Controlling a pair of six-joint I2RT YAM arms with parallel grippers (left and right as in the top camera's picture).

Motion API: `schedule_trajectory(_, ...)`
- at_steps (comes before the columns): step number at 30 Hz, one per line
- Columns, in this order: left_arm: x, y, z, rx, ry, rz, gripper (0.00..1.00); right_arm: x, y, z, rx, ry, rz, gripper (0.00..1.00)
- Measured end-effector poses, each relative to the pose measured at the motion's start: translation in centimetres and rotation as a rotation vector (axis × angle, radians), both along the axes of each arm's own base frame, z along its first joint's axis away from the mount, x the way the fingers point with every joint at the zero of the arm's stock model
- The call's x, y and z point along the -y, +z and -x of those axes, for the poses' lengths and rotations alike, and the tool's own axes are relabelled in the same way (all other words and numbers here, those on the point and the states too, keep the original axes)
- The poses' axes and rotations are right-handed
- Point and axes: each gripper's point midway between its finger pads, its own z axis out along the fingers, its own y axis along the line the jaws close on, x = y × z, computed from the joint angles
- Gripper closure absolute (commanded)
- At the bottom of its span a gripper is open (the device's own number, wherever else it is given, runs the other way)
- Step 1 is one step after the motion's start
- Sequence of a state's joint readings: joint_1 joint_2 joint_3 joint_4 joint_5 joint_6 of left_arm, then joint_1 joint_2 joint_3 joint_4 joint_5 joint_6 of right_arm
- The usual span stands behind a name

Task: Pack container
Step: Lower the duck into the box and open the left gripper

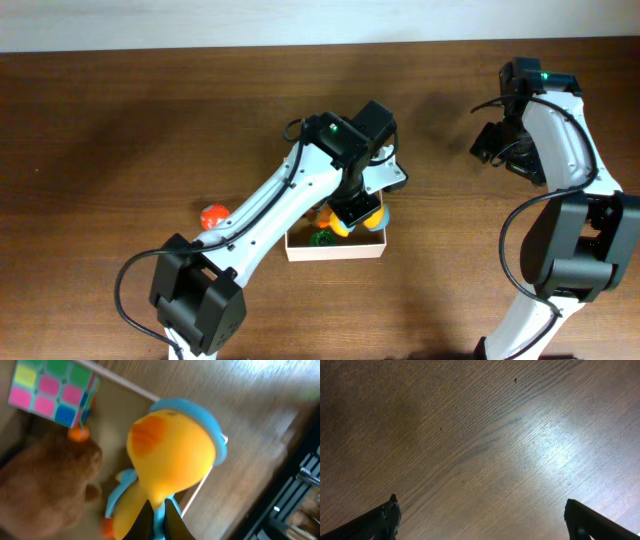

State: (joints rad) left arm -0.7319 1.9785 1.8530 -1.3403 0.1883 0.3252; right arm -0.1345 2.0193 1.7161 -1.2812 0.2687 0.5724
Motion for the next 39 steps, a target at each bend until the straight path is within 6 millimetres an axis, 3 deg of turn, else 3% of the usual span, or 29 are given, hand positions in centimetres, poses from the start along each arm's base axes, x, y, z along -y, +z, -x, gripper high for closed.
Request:
schedule_trajectory(15, 0.0, -2.4, 1.0, -0.049, -0.027, 0.008, 0.98, 0.0, 0.0, 0.0, 0.001, -0.001, 0.0, 0.01)
schedule_trajectory(25, -0.3, -2.7, 1.4, -0.067, -0.027, -0.007, 0.97, 0.0, 0.0, 0.0, 0.001, -0.001, 0.0, 0.01)
schedule_trajectory(33, -0.6, -3.2, 1.7, -0.075, -0.037, -0.017, 0.44, 0.0, 0.0, 0.0, 0.001, -0.001, 0.0, 0.01)
schedule_trajectory(39, -0.4, -3.1, 1.5, -0.067, -0.038, -0.009, 0.22, 0.0, 0.0, 0.0, 0.001, -0.001, 0.0, 0.01)
